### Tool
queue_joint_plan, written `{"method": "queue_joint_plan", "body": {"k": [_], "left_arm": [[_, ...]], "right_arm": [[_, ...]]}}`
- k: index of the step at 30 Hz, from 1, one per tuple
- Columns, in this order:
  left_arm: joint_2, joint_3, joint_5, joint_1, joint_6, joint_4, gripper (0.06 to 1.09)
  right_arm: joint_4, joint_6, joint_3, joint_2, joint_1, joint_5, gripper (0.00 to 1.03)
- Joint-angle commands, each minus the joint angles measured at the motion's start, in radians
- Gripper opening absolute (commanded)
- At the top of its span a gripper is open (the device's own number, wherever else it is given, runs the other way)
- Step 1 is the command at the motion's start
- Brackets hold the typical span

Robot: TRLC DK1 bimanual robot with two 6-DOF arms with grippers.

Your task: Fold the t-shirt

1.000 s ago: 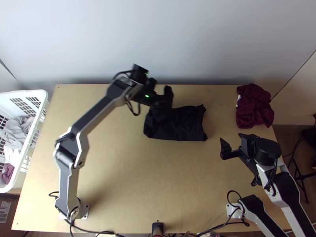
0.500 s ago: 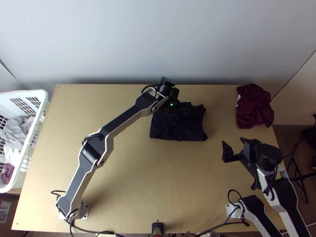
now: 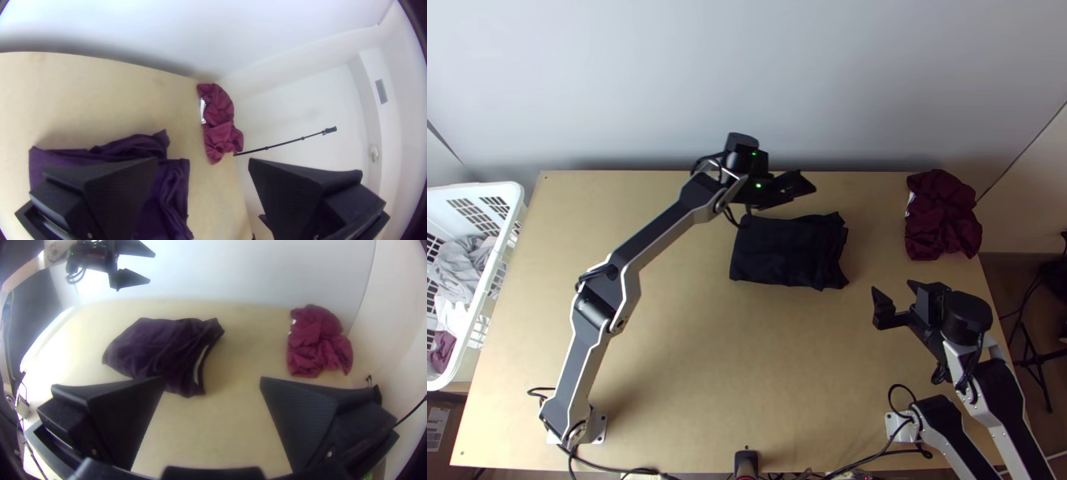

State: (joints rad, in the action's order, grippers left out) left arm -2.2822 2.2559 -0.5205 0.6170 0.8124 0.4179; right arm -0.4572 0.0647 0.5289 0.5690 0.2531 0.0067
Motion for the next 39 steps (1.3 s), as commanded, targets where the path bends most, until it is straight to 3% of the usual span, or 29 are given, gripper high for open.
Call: {"method": "queue_joint_plan", "body": {"k": [1,7,10,16,19,25,39], "left_arm": [[0.099,-0.061,0.005,-0.068,-0.150,0.110,1.04],[0.162,-0.061,0.024,-0.131,-0.266,0.262,1.04],[0.194,-0.073,0.053,-0.149,-0.320,0.331,1.04],[0.317,-0.188,0.119,-0.177,-0.424,0.341,1.04],[0.374,-0.252,0.166,-0.188,-0.466,0.341,1.04],[0.503,-0.432,0.261,-0.192,-0.529,0.309,1.04],[0.676,-0.631,0.317,-0.234,-0.564,0.269,1.04]], "right_arm": [[0.035,0.081,-0.007,0.085,0.008,-0.071,0.99],[0.163,0.112,-0.009,0.287,0.009,-0.159,0.99],[0.204,0.121,0.011,0.428,-0.017,-0.243,0.99],[0.241,0.121,0.123,0.695,-0.109,-0.441,0.99],[0.241,0.113,0.180,0.809,-0.133,-0.493,0.99],[0.242,0.096,0.269,0.983,-0.133,-0.524,0.99],[0.252,0.176,0.493,1.221,-0.021,-0.577,0.99]]}}
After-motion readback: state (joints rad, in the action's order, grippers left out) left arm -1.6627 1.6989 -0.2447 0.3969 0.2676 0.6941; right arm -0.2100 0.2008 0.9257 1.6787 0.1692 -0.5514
